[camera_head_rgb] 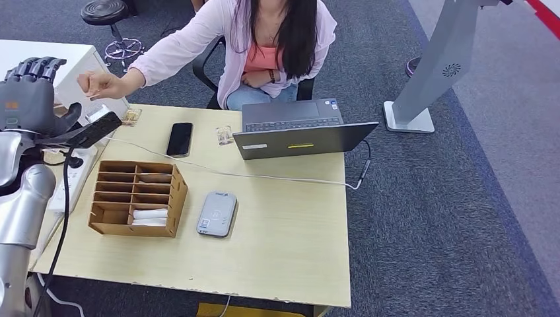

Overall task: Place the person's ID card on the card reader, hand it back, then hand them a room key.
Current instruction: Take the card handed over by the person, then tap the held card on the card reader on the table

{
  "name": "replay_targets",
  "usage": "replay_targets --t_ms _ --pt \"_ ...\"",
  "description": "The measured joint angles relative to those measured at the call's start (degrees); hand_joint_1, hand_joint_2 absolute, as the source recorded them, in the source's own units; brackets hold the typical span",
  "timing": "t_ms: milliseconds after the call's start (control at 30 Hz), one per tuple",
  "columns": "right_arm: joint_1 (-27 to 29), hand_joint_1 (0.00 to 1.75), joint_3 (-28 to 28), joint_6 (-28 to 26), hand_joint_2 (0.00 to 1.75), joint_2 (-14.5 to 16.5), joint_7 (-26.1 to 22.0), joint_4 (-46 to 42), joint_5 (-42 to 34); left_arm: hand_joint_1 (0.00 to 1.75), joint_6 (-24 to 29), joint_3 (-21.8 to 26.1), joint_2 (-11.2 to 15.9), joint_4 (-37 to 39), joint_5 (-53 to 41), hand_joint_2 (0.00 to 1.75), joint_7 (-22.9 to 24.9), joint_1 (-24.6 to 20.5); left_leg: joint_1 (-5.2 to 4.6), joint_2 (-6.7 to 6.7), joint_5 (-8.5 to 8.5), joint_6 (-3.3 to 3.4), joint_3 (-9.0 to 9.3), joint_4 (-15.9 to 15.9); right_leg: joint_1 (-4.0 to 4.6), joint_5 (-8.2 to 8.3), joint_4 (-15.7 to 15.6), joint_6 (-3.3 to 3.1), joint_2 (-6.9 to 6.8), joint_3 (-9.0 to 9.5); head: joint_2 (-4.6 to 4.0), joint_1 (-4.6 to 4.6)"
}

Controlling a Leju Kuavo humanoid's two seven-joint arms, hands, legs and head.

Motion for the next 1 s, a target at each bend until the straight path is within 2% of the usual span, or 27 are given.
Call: replay_targets --t_ms 567,733,867,1000 --pt "0.00 0.00 0.00 0.45 0.00 -0.35 -0.25 0.21 0.89 1.75 0.64 -1.80 1.07 1.21 -0.39 1.75 -0.16 -0.82 0.00 0.00 0.00 0.00 0.00 0.00 0.00 0.00 0.00 0.00 0.01 0.00 0.00 0.00" --pt "-0.01 0.00 0.00 0.37 0.00 -0.37 -0.23 0.25 1.33 1.75 0.74 -1.85 0.92 1.16 0.99 1.75 -1.75 -0.47 0.00 0.00 0.00 0.00 0.00 0.00 -0.01 0.00 0.00 0.00 0.01 0.00 0.00 -0.01" --pt "-0.02 0.00 -0.04 0.13 0.00 -0.37 -0.25 0.25 1.84 1.75 2.18 -2.57 -0.84 -0.56 1.95 1.75 -3.57 2.87 -0.02 -0.03 0.00 0.01 0.01 0.01 -0.03 0.00 -0.01 0.00 -0.03 0.00 0.00 -0.01" --pt "-0.13 0.00 -0.27 -0.30 0.00 -0.34 -0.28 0.25 2.11 1.75 3.94 -5.64 -4.83 -4.75 0.32 1.75 -3.38 9.22 -0.04 -0.12 -0.01 0.03 -0.03 0.02 -0.05 -0.01 -0.03 0.02 -0.11 0.02 0.00 0.00"
